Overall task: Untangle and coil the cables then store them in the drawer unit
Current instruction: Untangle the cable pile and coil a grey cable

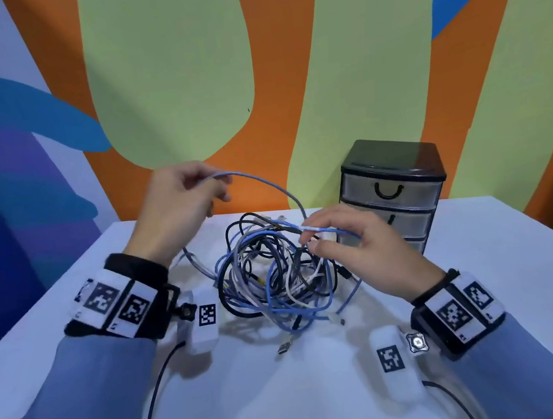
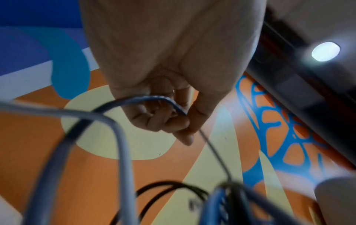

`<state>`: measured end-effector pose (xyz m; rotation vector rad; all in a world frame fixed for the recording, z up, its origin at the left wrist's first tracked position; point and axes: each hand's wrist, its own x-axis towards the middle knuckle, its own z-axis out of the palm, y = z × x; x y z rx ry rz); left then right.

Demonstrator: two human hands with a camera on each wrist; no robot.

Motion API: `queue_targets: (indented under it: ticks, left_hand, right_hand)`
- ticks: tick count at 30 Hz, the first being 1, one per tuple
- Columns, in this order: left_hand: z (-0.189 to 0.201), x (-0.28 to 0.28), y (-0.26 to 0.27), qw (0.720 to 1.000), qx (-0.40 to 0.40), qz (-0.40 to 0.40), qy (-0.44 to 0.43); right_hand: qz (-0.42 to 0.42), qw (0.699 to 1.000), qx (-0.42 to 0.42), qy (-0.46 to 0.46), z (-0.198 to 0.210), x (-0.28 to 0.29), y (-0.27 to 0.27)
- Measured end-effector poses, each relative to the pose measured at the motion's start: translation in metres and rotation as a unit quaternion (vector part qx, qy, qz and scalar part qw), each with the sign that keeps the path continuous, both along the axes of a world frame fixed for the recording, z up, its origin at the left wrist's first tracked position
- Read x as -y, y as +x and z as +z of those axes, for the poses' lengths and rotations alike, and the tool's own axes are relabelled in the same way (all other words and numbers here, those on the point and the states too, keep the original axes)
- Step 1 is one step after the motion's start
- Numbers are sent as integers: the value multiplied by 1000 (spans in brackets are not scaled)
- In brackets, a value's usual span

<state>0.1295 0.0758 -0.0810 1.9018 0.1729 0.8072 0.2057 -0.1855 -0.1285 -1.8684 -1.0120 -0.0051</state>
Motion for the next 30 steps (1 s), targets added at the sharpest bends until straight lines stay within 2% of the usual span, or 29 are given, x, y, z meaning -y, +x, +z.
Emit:
queue_targets:
  ticks: [2, 4, 7, 9, 12, 15, 18, 20, 22, 24, 26, 30]
  left_hand:
    - [1, 8, -3, 998, -20, 2, 58]
    - [5, 12, -7, 996, -27, -9, 81]
    - [11, 12, -16, 992, -54, -75, 89]
    - [9, 12, -14, 992, -42, -92, 73]
    - [7, 9, -3, 993, 57, -62, -79]
    - [12, -4, -3, 958, 173, -13, -226]
    - [13, -12, -6, 921, 257, 8, -294]
    - [12, -14, -7, 905, 285, 12, -315]
    - [11, -17, -6, 914, 269, 17, -302]
    - [11, -19, -6, 952, 193, 25, -238]
    - [11, -16, -5, 979, 113, 18, -166]
    - [11, -5, -10, 995, 14, -44, -93]
  right_hand:
    - [19, 999, -23, -42, 0, 0, -2]
    - [41, 996, -33, -65, -1, -1, -5]
    - [51, 995, -25, -86, 0, -4, -8]
    - [55, 994, -34, -83, -1, -5, -8]
    - [59, 995, -29, -77, -2, -4, -7]
    - [40, 994, -7, -106, -6, -6, -2]
    - [-6, 992, 7, -124, -12, -5, 7]
    - [-28, 989, 33, -140, -15, -3, 12]
    - [-41, 990, 47, -125, -16, -2, 13]
    - [-33, 993, 45, -106, -15, -2, 12]
    - [-15, 992, 20, -124, -11, -2, 9]
    - [8, 991, -26, -133, -10, -3, 8]
